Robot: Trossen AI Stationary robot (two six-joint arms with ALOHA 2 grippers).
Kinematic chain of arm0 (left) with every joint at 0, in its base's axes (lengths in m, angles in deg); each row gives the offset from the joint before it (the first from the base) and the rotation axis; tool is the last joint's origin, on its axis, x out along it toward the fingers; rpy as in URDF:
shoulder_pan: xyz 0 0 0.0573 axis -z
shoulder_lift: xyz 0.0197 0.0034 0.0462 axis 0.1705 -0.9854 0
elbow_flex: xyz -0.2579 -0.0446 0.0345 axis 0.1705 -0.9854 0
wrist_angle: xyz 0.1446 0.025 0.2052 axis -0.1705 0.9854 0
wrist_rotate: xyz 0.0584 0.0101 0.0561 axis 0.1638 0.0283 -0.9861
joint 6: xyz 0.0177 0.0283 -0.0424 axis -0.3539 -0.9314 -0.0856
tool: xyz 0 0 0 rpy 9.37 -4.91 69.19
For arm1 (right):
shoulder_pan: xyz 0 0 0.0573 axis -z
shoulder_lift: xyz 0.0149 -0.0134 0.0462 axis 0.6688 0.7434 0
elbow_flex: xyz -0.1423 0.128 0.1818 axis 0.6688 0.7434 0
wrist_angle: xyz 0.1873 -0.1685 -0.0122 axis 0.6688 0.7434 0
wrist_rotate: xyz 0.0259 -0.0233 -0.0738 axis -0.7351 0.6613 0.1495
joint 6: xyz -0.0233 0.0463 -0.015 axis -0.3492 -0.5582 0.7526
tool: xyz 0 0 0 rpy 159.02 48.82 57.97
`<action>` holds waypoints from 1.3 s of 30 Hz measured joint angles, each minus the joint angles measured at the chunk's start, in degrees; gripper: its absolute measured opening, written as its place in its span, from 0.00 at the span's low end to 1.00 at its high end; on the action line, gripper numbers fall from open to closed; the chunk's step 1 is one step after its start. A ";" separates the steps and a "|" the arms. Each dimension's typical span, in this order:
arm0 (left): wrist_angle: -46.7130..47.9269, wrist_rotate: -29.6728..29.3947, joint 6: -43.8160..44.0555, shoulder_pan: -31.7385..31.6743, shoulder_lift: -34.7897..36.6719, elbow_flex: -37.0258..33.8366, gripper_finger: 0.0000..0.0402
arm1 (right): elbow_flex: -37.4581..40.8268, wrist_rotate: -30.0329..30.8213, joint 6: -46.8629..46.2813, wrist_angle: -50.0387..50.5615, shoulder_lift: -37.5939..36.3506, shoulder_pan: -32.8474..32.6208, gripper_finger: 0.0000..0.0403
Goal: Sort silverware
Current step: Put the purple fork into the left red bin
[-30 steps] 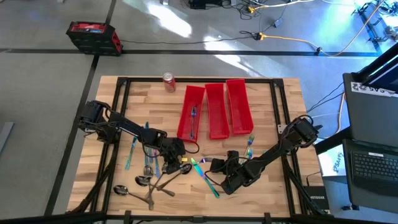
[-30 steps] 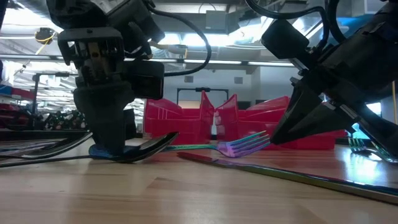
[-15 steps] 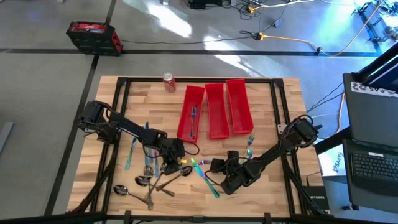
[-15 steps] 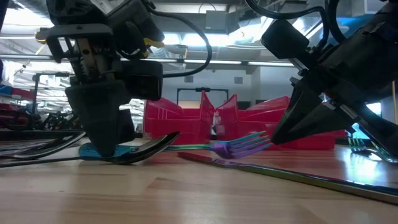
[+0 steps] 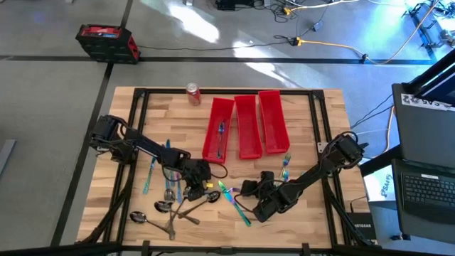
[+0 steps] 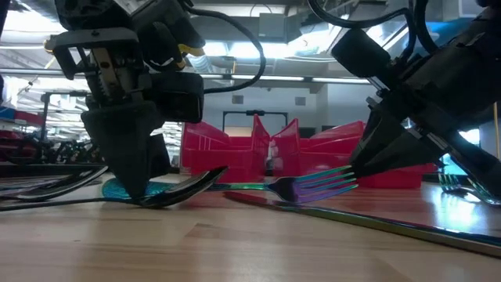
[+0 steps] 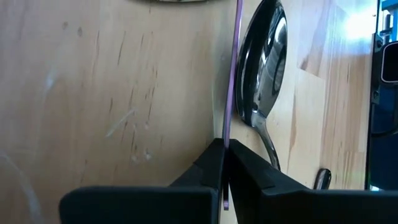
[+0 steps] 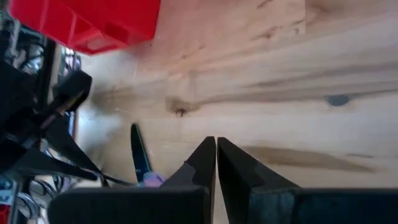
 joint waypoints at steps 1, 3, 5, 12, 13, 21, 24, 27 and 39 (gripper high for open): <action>-0.02 -0.33 0.19 0.00 0.02 0.02 0.00 | 0.00 0.17 -0.09 0.00 0.00 0.00 0.00; -0.04 -0.89 0.49 -0.02 0.02 0.02 0.00 | 0.00 0.26 -0.14 -0.02 -0.03 0.00 0.00; -0.15 -1.08 0.91 -0.02 0.02 0.02 0.00 | 0.00 0.68 -0.08 0.12 -0.37 0.00 0.00; -0.80 -2.69 3.58 -0.04 1.26 -0.09 0.00 | 0.00 1.69 2.68 1.68 -3.39 0.00 0.00; -0.45 -3.52 3.60 -0.04 1.67 -0.15 0.00 | 0.00 1.65 2.65 2.39 -3.83 0.00 0.00; -0.41 -5.59 4.59 -0.21 4.34 0.13 0.00 | 0.00 1.63 3.73 9.68 -7.09 -0.09 0.00; -0.83 -5.50 5.10 -0.08 4.47 0.24 0.00 | 0.00 1.63 5.47 11.33 -8.58 -0.16 0.00; -0.83 -7.19 5.18 0.46 4.52 0.35 0.00 | 0.00 2.92 3.37 15.60 -9.77 -1.20 0.02; -1.39 -11.81 9.83 1.37 11.40 0.44 0.00 | 0.00 6.54 1.58 26.05 -15.42 -4.57 0.31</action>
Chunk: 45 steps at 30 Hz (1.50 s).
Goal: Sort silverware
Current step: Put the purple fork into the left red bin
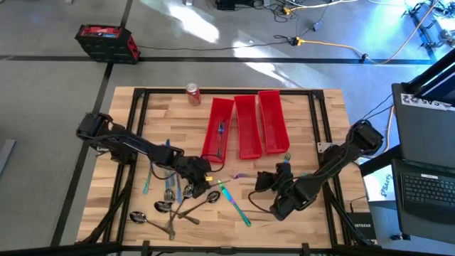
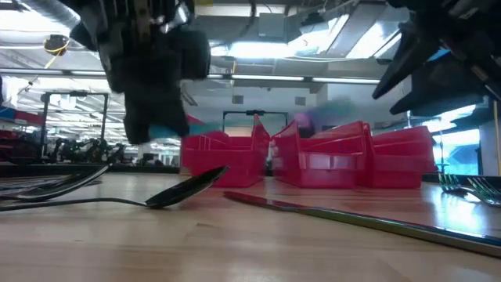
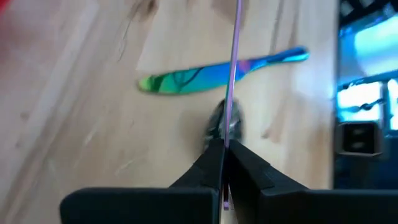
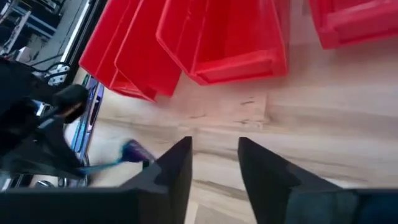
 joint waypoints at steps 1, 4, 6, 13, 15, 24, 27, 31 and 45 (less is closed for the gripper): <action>0.03 -0.96 0.82 -0.09 1.09 0.02 0.00 | 0.00 0.20 1.04 0.19 -0.25 0.00 0.33; -0.32 -3.94 2.02 -0.46 4.44 0.02 0.00 | 0.00 0.13 4.14 0.30 -0.99 0.00 0.37; -0.94 -6.08 1.96 -0.69 7.05 0.02 0.00 | 0.00 0.05 6.29 0.47 -1.74 0.00 0.39; -1.34 -16.15 -0.34 -3.24 14.67 0.08 0.00 | -0.02 0.22 14.81 0.50 -4.67 0.00 0.43; -1.47 -17.83 -0.15 -4.59 16.07 0.09 0.00 | -0.02 0.17 16.65 0.48 -5.48 0.00 0.43; -3.99 -17.97 8.69 -11.40 17.17 0.03 0.00 | -0.02 0.17 21.84 0.37 -6.81 0.00 0.43; -3.75 -17.99 11.04 -13.30 17.17 -0.56 0.00 | -0.02 -0.05 21.90 0.39 -6.81 0.00 0.43; -3.58 -17.71 12.81 -14.66 17.05 -0.59 0.00 | -0.02 -0.83 22.11 1.29 -6.81 0.00 0.43; 6.11 -17.87 28.54 -17.59 14.97 -0.66 0.00 | -0.02 -0.87 22.10 2.06 -6.79 0.07 0.43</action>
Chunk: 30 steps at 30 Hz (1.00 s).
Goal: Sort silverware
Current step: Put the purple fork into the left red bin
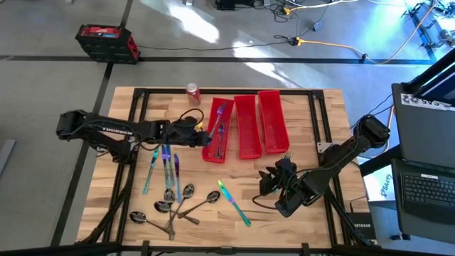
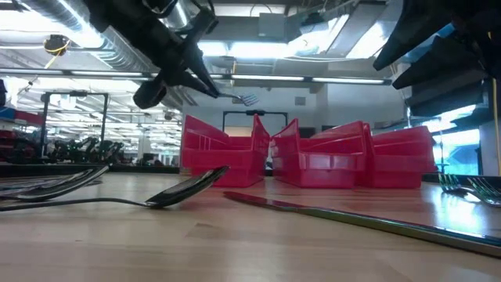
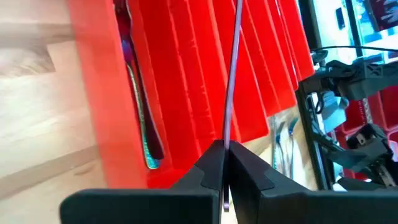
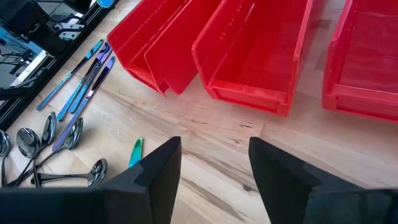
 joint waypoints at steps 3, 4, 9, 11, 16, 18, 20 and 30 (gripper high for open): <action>-1.53 0.15 2.37 -0.02 -1.85 0.00 0.00 | 0.00 0.00 0.00 0.41 0.00 0.00 0.43; -1.50 0.15 2.93 -0.02 -2.39 0.00 0.00 | 0.00 0.00 0.00 0.39 0.00 0.00 0.43; -1.10 0.18 6.00 -0.09 -5.27 0.00 0.00 | 0.00 -0.61 0.00 0.47 0.00 0.00 0.43; -1.10 1.33 6.98 -0.09 -6.60 0.00 0.00 | 0.00 -0.65 0.00 0.55 0.00 0.00 0.43; -1.40 1.78 8.88 -0.09 -9.31 0.00 0.00 | 0.00 -0.68 0.00 0.93 0.02 0.00 0.43; -1.32 1.75 9.91 -0.09 -9.77 0.00 0.00 | 0.00 -0.68 0.00 1.00 0.02 0.00 0.43; -1.50 1.63 10.54 -0.09 -10.20 0.02 0.00 | 0.00 -0.68 -0.01 1.17 0.02 0.00 0.43; -2.15 1.47 10.34 -0.09 -10.24 0.02 0.09 | 0.00 -0.68 0.00 1.60 0.04 0.00 0.43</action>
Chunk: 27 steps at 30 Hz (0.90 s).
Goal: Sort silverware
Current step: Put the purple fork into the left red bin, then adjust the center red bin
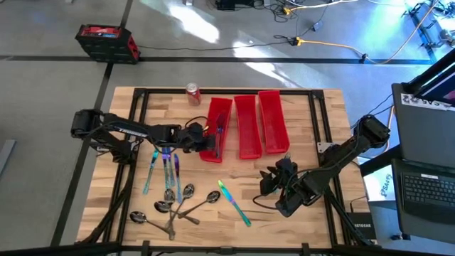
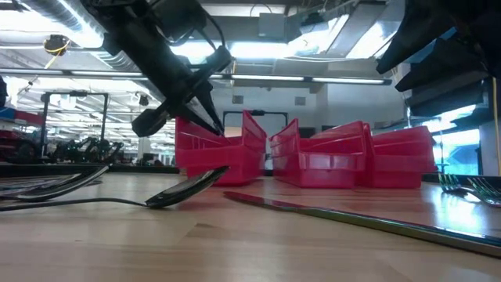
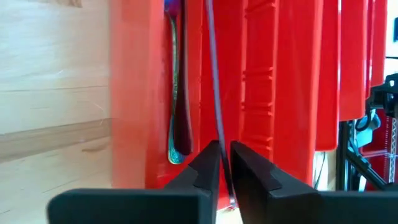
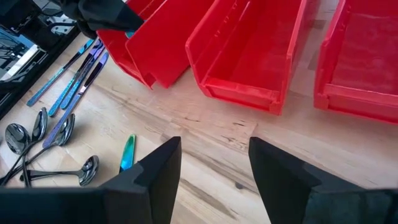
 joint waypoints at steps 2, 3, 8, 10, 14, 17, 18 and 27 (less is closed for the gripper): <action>-0.53 -0.16 -0.03 0.00 0.00 0.00 0.12 | 0.00 -0.02 -0.01 0.53 0.00 0.00 0.43; -0.85 -0.18 -0.01 0.00 0.00 0.00 0.14 | 0.00 -0.01 -0.02 0.65 0.00 0.00 0.43; -1.04 -0.49 0.03 0.00 0.02 0.04 0.18 | 0.00 -0.02 -0.02 0.71 0.00 0.00 0.43; -1.15 -0.55 -0.15 0.00 0.02 0.04 0.19 | 0.00 -0.02 -0.02 0.73 0.00 -0.02 0.43; -3.40 -0.71 -0.50 0.00 0.02 0.04 0.19 | 0.00 0.02 -0.02 0.69 0.00 0.00 0.43; -5.74 -0.82 -2.14 0.40 0.02 0.72 0.19 | 0.00 0.65 -0.02 0.64 0.01 0.00 0.43; -5.88 -0.83 -2.99 0.46 0.02 1.19 0.19 | 0.00 0.82 -0.02 0.62 0.02 0.00 0.43; -9.29 -0.73 -7.01 0.83 0.02 3.72 0.19 | 0.00 1.19 0.00 -0.08 0.00 -0.02 0.43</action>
